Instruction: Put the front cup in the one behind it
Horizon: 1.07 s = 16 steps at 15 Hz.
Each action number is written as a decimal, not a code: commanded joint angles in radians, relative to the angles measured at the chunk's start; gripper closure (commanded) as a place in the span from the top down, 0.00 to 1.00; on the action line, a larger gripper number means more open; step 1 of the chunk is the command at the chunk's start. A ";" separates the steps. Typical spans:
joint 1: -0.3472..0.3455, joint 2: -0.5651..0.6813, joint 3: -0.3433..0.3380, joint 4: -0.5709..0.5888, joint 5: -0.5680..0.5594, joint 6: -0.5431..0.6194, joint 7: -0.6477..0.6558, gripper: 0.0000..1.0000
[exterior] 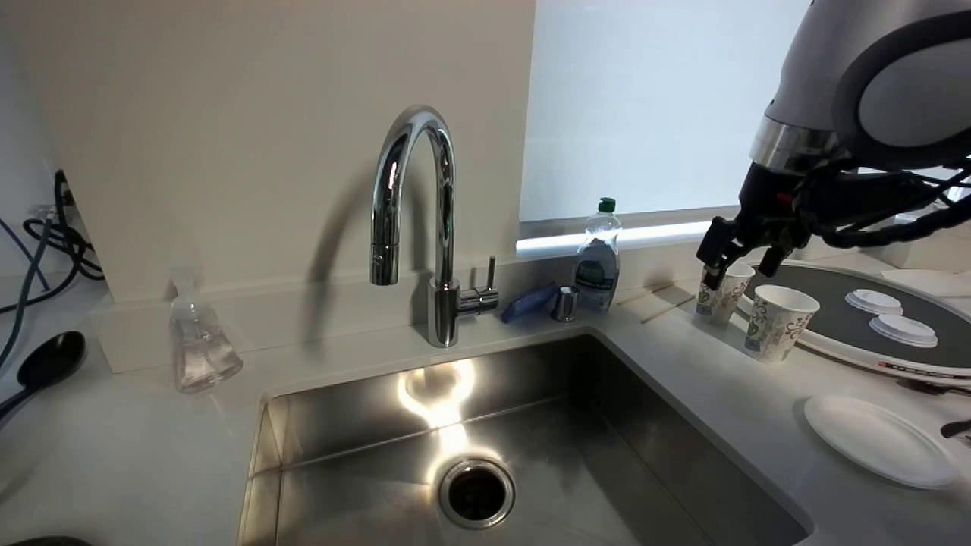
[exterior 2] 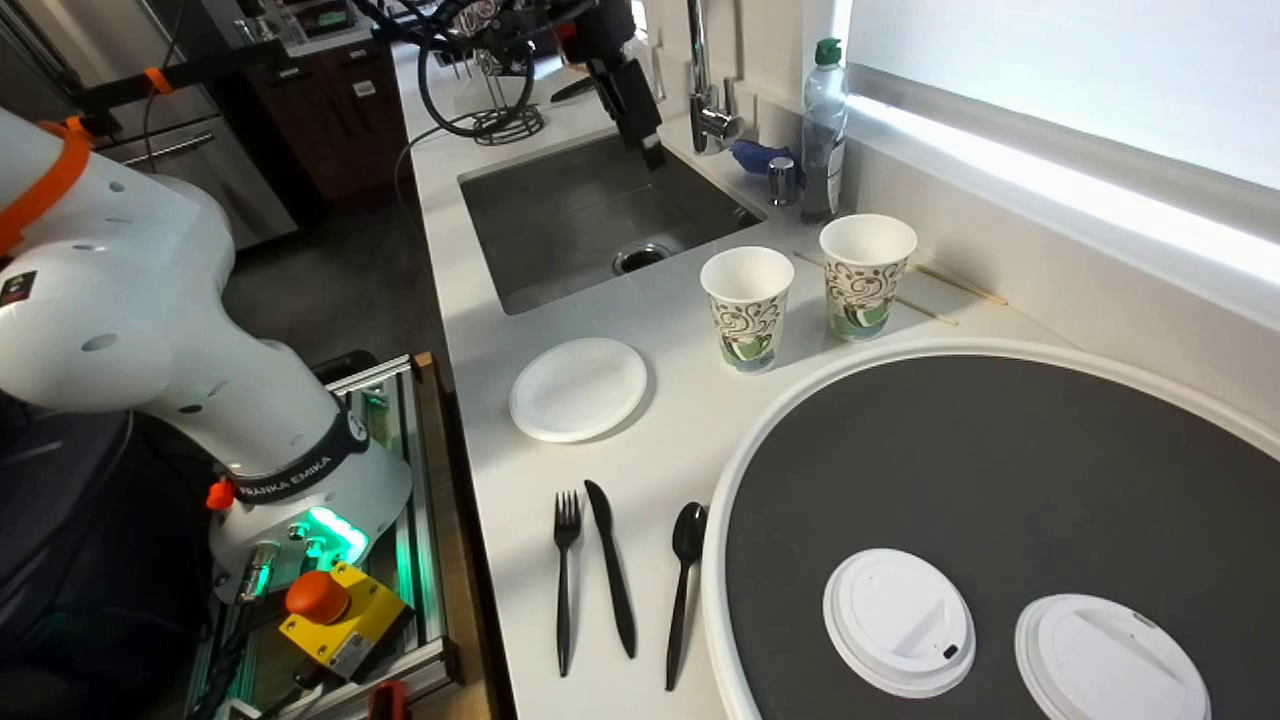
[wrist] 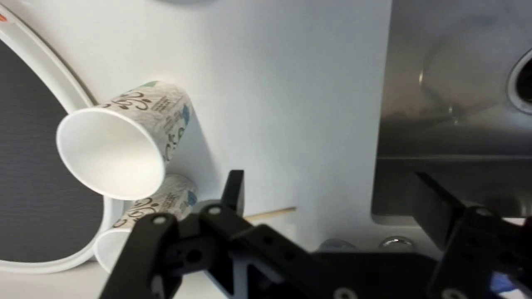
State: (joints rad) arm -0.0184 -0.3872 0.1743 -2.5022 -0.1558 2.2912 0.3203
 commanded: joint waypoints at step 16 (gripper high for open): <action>-0.111 0.183 -0.083 0.061 -0.132 0.016 0.120 1.00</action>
State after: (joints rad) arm -0.1293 -0.2751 0.1237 -2.4834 -0.2871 2.2958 0.4416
